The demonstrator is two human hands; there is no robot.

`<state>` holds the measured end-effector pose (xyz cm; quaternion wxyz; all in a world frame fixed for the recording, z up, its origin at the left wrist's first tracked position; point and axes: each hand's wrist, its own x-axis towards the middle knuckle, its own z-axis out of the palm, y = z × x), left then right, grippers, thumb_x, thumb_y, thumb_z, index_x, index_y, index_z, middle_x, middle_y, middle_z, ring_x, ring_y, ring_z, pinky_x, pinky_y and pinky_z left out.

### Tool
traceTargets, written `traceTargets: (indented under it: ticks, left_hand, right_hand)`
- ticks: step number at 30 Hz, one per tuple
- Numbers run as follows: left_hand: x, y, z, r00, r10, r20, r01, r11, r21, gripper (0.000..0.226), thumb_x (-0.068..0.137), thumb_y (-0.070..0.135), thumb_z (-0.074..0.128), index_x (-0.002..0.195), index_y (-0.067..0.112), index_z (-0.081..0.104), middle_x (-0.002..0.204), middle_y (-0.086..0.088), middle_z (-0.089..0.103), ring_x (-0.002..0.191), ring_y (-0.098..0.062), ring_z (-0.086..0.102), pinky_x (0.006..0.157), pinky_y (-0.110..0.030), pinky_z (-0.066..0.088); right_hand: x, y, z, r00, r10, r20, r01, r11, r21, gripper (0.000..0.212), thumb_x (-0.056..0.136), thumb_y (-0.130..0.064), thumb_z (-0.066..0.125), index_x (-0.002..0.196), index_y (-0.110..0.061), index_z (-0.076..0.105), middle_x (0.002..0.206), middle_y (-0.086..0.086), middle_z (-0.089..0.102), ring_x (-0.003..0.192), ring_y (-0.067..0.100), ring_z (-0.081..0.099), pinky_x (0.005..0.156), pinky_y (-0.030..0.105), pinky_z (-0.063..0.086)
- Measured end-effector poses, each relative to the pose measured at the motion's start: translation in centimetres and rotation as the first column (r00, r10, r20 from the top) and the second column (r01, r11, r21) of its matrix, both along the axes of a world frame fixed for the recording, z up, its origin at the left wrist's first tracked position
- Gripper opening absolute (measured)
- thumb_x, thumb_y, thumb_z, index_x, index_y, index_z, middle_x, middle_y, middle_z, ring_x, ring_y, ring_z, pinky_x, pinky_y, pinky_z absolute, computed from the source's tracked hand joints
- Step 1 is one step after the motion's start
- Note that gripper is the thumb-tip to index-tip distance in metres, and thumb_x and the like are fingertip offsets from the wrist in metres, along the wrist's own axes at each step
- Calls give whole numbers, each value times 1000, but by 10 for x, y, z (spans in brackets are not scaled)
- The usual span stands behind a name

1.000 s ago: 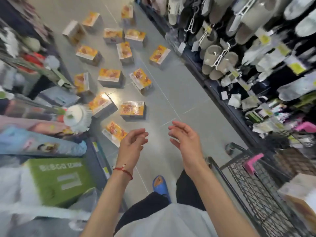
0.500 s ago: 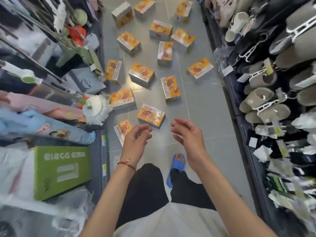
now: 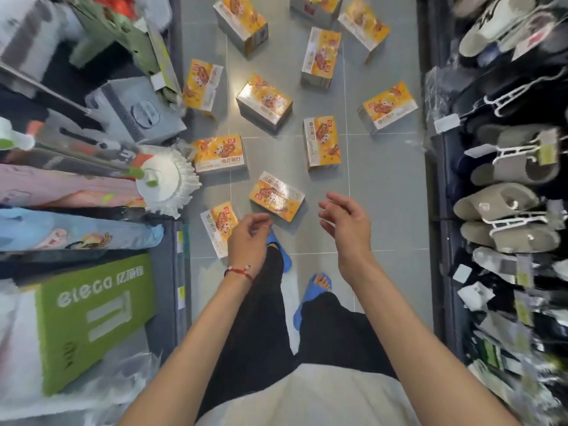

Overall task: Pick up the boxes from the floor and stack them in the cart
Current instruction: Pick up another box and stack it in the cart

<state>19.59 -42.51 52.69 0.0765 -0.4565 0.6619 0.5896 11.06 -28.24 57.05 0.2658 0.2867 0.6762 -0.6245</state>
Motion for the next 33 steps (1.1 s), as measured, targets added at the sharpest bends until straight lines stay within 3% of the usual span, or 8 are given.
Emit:
traceTargets:
  ticks: [7, 11, 19, 22, 24, 29, 32, 33]
  left_hand:
    - [-60, -51, -101, 984, 4, 176, -8, 1000, 18, 17, 92, 7, 60, 92, 23, 67, 93, 5, 69, 97, -22, 69, 95, -40, 54]
    - [-87, -73, -169, 962, 42, 270, -49, 999, 19, 16, 91, 10, 61, 88, 24, 67, 97, -3, 71, 98, -24, 70, 93, -37, 55]
    - [-114, -101, -350, 877, -63, 477, 70, 998, 3, 18, 89, 14, 60, 105, 15, 67, 110, -12, 71, 107, -30, 66, 101, -42, 50]
    - [-117, -101, -407, 812, -146, 565, 162, 986, 22, 30, 92, 14, 58, 121, 11, 63, 123, -13, 66, 118, -31, 59, 100, -31, 43]
    - [-121, -107, -443, 774, -176, 608, 209, 978, 18, 40, 93, 22, 61, 132, 11, 58, 134, -11, 60, 124, -29, 54, 100, -30, 39]
    - [-136, -133, -531, 830, -192, 524, 195, 980, 50, 78, 87, 44, 73, 148, 9, 38, 152, -10, 43, 138, -27, 43, 114, -39, 35]
    - [-137, -147, -577, 811, -294, 506, 268, 955, 126, 97, 80, 48, 79, 154, 12, 28, 159, -7, 34, 142, -25, 38, 114, -39, 35]
    - [-136, -149, -592, 796, -338, 502, 303, 941, 154, 101, 77, 50, 81, 154, 13, 27, 158, -7, 35, 142, -25, 40, 113, -39, 37]
  right_hand:
    - [-58, -48, -111, 991, -24, 134, 13, 996, 88, 20, 101, -2, 57, 113, -14, 67, 93, -1, 71, 79, 8, 65, 75, 19, 56]
    - [-82, -52, -187, 964, 31, 263, -65, 990, 121, 20, 99, -5, 61, 114, -16, 66, 95, 2, 67, 87, 14, 63, 82, 26, 56]
    - [-107, -52, -368, 905, 98, 415, -184, 968, 173, 19, 98, -8, 60, 117, -10, 64, 84, 0, 59, 84, 16, 58, 80, 32, 52]
    - [-104, -49, -435, 864, 145, 482, -266, 945, 192, 40, 96, -16, 65, 133, -2, 59, 91, 1, 56, 92, 19, 55, 101, 48, 52]
    - [-101, -47, -476, 839, 153, 523, -294, 935, 198, 53, 94, -18, 69, 137, 6, 51, 93, 5, 51, 93, 22, 51, 103, 55, 48]
    - [-89, -37, -576, 781, 205, 589, -377, 908, 183, 86, 82, -25, 86, 152, -11, 38, 138, 5, 54, 121, 26, 58, 103, 42, 51]
    - [-85, -42, -619, 817, 268, 511, -381, 916, 127, 82, 75, -30, 93, 142, -12, 48, 128, -2, 66, 102, 9, 66, 79, 25, 55]
    - [-83, -41, -632, 824, 296, 483, -389, 916, 102, 86, 69, -36, 96, 139, -13, 51, 125, -2, 70, 102, 9, 69, 81, 26, 58]
